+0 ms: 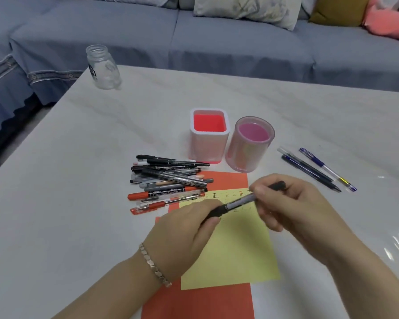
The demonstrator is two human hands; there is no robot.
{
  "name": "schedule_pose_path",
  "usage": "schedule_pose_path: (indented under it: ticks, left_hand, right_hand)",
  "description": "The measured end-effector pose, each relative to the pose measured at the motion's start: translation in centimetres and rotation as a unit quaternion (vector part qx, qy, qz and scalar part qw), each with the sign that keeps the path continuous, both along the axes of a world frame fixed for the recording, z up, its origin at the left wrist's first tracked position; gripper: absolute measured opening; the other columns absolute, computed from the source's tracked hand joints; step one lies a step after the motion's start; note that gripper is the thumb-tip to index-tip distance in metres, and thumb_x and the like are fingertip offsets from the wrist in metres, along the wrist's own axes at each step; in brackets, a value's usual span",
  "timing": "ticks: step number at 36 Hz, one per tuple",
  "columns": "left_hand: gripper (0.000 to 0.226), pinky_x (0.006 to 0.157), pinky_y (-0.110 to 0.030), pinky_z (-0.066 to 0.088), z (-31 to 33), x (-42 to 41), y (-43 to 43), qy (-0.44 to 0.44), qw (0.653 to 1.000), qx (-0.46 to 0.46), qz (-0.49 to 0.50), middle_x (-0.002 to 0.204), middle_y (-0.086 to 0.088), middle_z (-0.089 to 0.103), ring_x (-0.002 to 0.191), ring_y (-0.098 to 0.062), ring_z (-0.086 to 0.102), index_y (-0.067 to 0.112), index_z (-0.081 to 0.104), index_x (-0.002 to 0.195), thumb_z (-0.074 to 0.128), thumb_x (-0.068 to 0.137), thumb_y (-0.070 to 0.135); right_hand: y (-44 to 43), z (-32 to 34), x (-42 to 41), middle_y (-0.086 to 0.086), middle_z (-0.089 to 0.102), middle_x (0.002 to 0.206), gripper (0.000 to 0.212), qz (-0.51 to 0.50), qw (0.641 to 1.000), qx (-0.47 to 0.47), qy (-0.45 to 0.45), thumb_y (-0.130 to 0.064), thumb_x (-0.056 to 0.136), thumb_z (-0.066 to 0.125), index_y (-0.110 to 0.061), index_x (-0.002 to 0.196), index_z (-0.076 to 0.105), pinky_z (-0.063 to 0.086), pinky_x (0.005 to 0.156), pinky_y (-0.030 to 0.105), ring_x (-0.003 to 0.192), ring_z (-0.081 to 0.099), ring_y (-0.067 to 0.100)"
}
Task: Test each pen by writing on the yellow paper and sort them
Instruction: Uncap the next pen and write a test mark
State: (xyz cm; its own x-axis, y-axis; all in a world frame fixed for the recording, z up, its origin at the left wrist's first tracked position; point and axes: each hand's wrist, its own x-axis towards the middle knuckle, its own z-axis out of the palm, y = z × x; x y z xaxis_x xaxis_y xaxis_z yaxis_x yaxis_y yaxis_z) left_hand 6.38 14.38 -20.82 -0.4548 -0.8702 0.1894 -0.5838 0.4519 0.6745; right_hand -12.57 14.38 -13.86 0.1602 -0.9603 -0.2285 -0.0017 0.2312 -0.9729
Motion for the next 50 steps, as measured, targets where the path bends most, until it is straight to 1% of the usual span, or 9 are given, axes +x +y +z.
schedule_pose_path:
  ticks: [4,9,20,23,25,29,35,44,50]
  left_hand:
    - [0.031,0.059,-0.014,0.039,0.3,-1.0,0.7,0.066,0.998,0.014,-0.016,0.074,0.016,0.054,0.067,0.000,0.050,0.022,0.058,0.101,0.033,0.089,0.037]
    - [0.027,0.049,-0.013,0.028,0.7,-1.6,1.4,0.109,0.992,0.057,0.000,0.056,0.012,0.047,0.049,-0.004,0.043,0.037,0.050,0.072,0.029,0.083,0.050]
    - [0.046,0.043,-0.019,0.025,1.7,-1.6,1.2,0.139,0.944,0.294,-0.060,0.041,0.005,0.033,0.038,-0.005,0.027,0.030,0.067,0.065,0.045,0.080,0.067]
    - [0.061,0.042,-0.023,0.022,1.2,-1.6,1.4,0.128,0.915,0.379,-0.048,0.037,0.011,0.027,0.036,-0.008,0.022,0.016,0.051,0.049,0.041,0.076,0.070]
    - [0.056,0.047,-0.025,0.026,0.8,-1.1,1.4,0.078,0.935,0.345,-0.011,0.045,0.011,0.032,0.041,-0.010,0.026,0.024,0.042,0.051,0.037,0.078,0.072]
    - [0.013,0.059,-0.021,0.038,-0.7,1.2,0.5,-0.146,0.983,0.064,0.088,0.071,0.011,0.049,0.064,-0.006,0.047,0.027,0.040,0.086,0.037,0.096,0.036]
    - [0.028,0.048,-0.036,0.045,-5.8,3.9,-0.8,-0.246,0.950,-0.099,0.165,0.070,-0.012,0.058,0.058,-0.030,0.055,0.004,0.067,0.073,0.082,0.051,-0.005]
    - [0.038,0.090,-0.039,0.039,-5.1,0.3,0.6,-0.142,0.970,-0.156,0.119,0.109,-0.011,0.060,0.103,-0.023,0.049,0.009,0.049,0.113,0.043,0.079,0.025]
    - [0.063,0.099,-0.038,0.038,-6.2,-2.2,0.1,-0.242,0.966,-0.090,0.007,0.130,-0.006,0.055,0.119,-0.019,0.053,0.010,0.057,0.121,0.036,0.079,0.052]
  right_hand:
    - [0.6,-2.1,2.9,-0.004,0.048,0.043,0.033,-0.041,0.993,-0.048,0.096,-0.035,0.080,0.065,-0.014,0.061,0.049,0.028,0.042,0.010,0.038,0.039,0.004]
    - [1.0,-3.6,4.8,0.000,0.036,0.037,0.042,-0.114,0.989,-0.066,0.062,-0.010,0.090,0.056,-0.009,0.055,0.032,0.030,0.040,0.015,0.036,0.035,0.009]
    - [2.1,-4.6,3.6,-0.002,0.038,0.033,0.031,-0.061,0.992,-0.107,-0.009,-0.031,0.068,0.060,-0.023,0.046,0.039,0.033,0.041,0.013,0.032,0.033,0.009]
    - [2.4,-5.0,3.3,-0.004,0.036,0.034,0.030,-0.070,0.990,-0.117,-0.025,-0.034,0.067,0.058,-0.025,0.046,0.039,0.031,0.039,0.012,0.029,0.032,0.009]
    - [2.4,-5.2,2.9,-0.003,0.037,0.033,0.030,-0.093,0.989,-0.118,-0.010,-0.035,0.068,0.058,-0.022,0.047,0.041,0.031,0.039,0.013,0.030,0.031,0.009]
    - [1.7,-6.5,1.5,0.001,0.047,0.039,0.032,-0.171,0.981,-0.085,0.045,-0.021,0.090,0.056,-0.019,0.059,0.050,0.031,0.040,0.016,0.036,0.036,0.011]
    - [1.8,-8.0,0.1,0.009,0.070,0.067,0.028,-0.211,0.975,-0.042,0.046,-0.011,0.096,0.041,-0.007,0.084,0.066,0.050,0.055,0.020,0.057,0.059,0.015]
    - [1.2,-8.0,-0.3,0.009,0.069,0.064,0.021,-0.265,0.962,-0.038,0.062,-0.015,0.089,0.057,-0.008,0.071,0.063,0.052,0.054,0.023,0.061,0.064,0.020]
    - [0.3,-8.3,0.5,0.007,0.060,0.046,0.030,-0.297,0.950,-0.062,0.079,-0.022,0.083,0.067,-0.005,0.061,0.054,0.044,0.045,0.021,0.043,0.054,0.017]
